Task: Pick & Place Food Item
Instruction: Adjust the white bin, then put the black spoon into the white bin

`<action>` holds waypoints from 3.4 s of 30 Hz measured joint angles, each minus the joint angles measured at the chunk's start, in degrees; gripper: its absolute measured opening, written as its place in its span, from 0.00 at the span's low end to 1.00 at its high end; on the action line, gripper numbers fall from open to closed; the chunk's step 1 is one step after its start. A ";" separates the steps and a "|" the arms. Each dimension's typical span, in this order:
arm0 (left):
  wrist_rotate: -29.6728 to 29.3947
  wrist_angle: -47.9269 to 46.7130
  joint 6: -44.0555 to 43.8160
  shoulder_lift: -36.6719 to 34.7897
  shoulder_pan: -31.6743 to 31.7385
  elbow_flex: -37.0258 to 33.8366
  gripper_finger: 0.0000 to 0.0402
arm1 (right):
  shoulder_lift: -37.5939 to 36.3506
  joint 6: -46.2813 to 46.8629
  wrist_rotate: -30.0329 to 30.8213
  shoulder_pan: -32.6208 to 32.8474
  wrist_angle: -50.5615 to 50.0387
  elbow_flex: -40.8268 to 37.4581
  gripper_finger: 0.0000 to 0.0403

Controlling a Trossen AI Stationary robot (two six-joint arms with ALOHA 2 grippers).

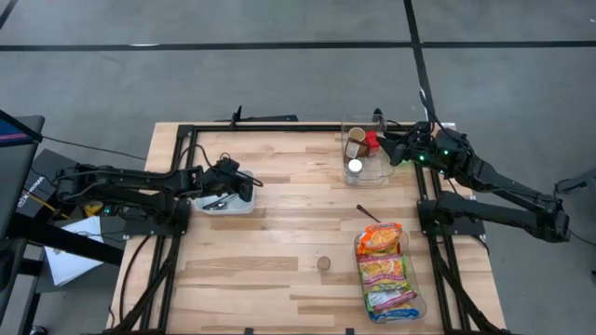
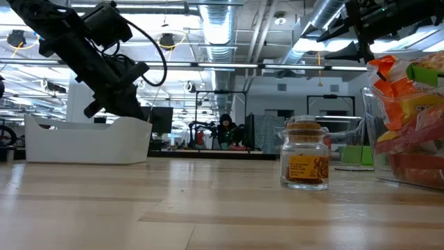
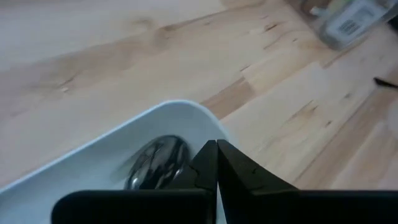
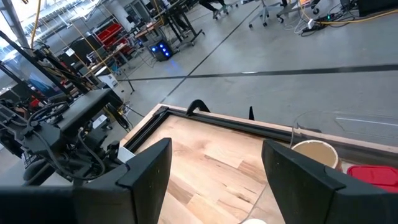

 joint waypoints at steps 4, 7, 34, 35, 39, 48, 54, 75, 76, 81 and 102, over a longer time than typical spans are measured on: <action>0.04 -0.56 -0.15 0.00 -0.30 0.01 0.00 | 0.00 -0.76 -0.01 -0.04 0.00 0.00 0.61; 0.81 -0.61 -0.13 0.21 -0.22 0.02 0.00 | 0.00 -1.47 0.00 -0.04 -0.02 0.00 0.61; 0.75 3.88 1.41 4.78 -0.19 0.01 0.00 | -0.17 -2.40 -0.04 0.01 0.02 0.00 0.61; 0.93 3.55 1.79 4.08 -0.19 0.00 0.00 | -0.17 -2.19 -0.04 0.01 0.02 0.00 0.61; 2.14 3.64 3.99 0.57 -0.19 0.00 0.00 | -0.17 -2.02 -0.07 0.01 0.03 0.00 0.61; 2.28 10.04 7.62 -8.91 -0.19 0.00 0.01 | -0.17 -2.02 -0.07 0.01 0.04 0.00 0.61; 8.89 24.61 7.63 -10.68 -0.19 0.00 0.08 | -0.15 -2.00 -2.27 0.01 0.20 0.00 0.61; 13.24 47.75 18.10 -0.35 -5.02 5.06 0.39 | -2.67 6.97 -15.43 3.70 -14.12 0.10 0.61; 13.23 47.73 18.08 -0.12 -5.02 5.07 0.39 | -3.33 8.12 -15.39 3.68 -18.24 0.48 0.61; 13.25 47.84 16.41 0.02 -5.42 5.07 0.38 | -5.63 13.48 -14.65 3.37 -39.38 4.95 0.60; 2.04 50.12 4.28 -0.02 -5.40 5.09 0.34 | -2.54 14.35 -13.24 3.50 -67.47 11.63 0.38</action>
